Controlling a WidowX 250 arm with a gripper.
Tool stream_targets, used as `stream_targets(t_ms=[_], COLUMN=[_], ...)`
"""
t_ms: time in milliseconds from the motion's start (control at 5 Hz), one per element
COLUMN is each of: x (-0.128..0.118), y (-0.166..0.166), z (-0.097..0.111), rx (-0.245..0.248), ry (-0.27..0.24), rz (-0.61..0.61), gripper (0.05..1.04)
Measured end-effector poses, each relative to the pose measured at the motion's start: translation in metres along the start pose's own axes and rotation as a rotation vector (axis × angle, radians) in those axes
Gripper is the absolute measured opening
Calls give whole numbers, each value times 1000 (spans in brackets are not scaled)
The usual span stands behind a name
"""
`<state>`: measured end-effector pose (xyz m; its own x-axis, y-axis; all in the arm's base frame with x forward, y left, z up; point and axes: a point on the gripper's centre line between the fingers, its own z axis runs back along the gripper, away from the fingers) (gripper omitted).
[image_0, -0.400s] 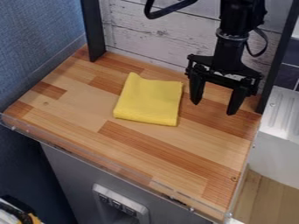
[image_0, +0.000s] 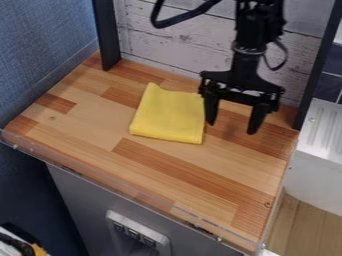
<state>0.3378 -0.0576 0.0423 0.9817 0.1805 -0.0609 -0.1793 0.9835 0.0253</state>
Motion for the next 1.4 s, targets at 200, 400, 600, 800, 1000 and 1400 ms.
stream_targets(t_ms=[200,400,600,800,1000,1400], x=[2,2,1,4,8,18], y=[24,43,57,68,78,89], z=[-2,2,3,6,10,13], rx=[-10,-31,-40,-46,-51,-42], ry=[-16,-47,-64,-75,-79,-84], rz=[115,221,316,386,455,533], gripper=[999,999,997,995,999,679])
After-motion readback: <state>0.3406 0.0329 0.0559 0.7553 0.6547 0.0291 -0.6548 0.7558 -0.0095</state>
